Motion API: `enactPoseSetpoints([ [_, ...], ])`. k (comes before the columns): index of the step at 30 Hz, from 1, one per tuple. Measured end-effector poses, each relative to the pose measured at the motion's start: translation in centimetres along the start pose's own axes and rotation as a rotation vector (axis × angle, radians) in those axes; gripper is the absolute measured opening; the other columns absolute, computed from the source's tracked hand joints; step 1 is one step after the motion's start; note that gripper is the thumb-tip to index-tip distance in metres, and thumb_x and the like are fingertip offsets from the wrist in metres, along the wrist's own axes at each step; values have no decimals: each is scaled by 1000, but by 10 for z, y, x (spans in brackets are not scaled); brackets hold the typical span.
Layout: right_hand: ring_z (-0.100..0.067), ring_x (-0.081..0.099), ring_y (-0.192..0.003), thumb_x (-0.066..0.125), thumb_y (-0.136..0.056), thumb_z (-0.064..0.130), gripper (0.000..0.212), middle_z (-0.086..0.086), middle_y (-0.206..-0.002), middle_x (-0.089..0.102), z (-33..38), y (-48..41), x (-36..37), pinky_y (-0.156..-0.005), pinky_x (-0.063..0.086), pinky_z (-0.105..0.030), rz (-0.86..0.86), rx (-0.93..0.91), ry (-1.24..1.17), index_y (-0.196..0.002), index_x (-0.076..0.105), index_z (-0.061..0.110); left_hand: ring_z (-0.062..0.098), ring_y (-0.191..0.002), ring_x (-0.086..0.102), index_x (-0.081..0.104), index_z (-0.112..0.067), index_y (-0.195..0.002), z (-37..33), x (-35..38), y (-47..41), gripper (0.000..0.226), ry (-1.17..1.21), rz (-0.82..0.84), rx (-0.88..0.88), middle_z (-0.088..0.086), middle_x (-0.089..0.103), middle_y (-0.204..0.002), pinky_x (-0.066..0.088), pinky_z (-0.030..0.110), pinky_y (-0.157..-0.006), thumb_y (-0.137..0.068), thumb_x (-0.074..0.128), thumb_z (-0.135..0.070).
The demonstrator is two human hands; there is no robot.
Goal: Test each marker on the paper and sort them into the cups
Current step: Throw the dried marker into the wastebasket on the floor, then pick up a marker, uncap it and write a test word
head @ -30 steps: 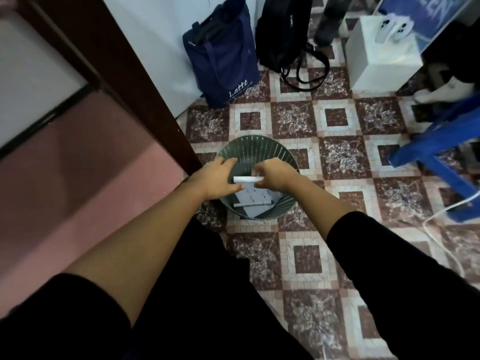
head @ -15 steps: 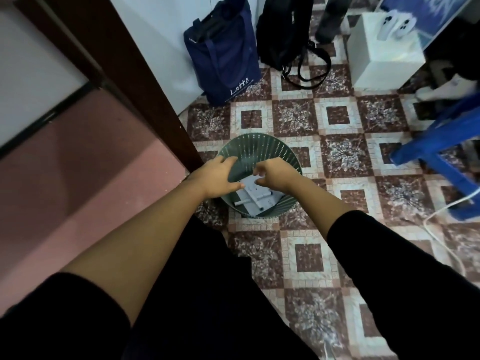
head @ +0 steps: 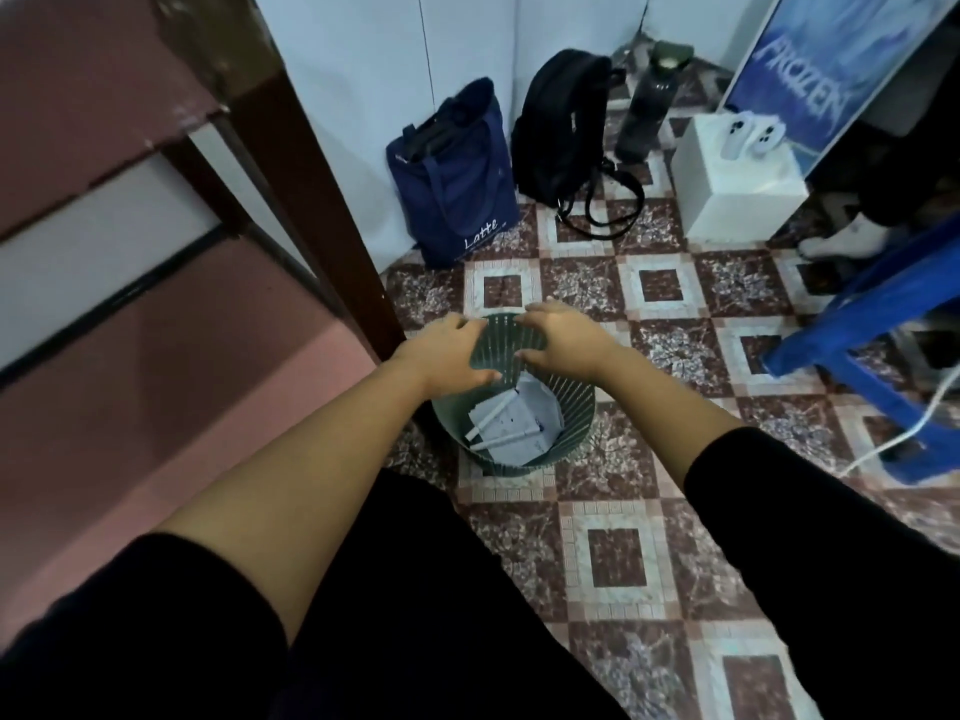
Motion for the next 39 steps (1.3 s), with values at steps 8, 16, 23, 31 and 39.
enactPoseSetpoints([
  [8,-27,20,-144,56,-93,31,62,-14,-154,26,8,19,-77,-118,17,-36,-125,-29,88,-146,33,9,29,-140,19,18,-12,-147,-26,-64,12,80,-164,-197,21,14,19,-153,20,39,-114,-88,49,-54],
  [16,-28,15,-146,52,-95,33,60,-12,-155,26,37,41,-186,-118,14,-38,-258,-30,137,-147,31,10,30,-141,19,15,-11,-148,-47,-154,36,82,-119,-354,32,15,18,-153,20,41,-115,-87,49,-55],
  [23,-23,27,-141,52,-95,32,60,-10,-152,34,77,60,-279,-114,24,-34,-404,-70,227,-146,32,8,28,-138,25,19,-11,-146,-58,-234,80,76,-63,-490,24,14,25,-150,27,39,-109,-89,51,-50],
  [31,-20,26,-142,47,-96,37,60,-5,-155,29,135,69,-338,-115,24,-33,-501,-130,241,-149,28,15,26,-137,28,18,-15,-147,-46,-309,130,77,-113,-628,-26,10,23,-152,32,41,-107,-88,49,-54],
  [39,-19,25,-142,46,-97,38,59,-3,-155,27,208,57,-337,-114,23,-33,-498,-269,213,-149,26,17,27,-135,31,20,-14,-146,9,-339,187,77,-102,-728,-144,11,25,-151,34,42,-107,-88,50,-55],
])
Point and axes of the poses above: each hand's wrist, its own y-axis away from the middle knuckle, its own x-axis out of the palm, z = x × y, the point moved 3 cm from there along -y, towards the middle knuckle
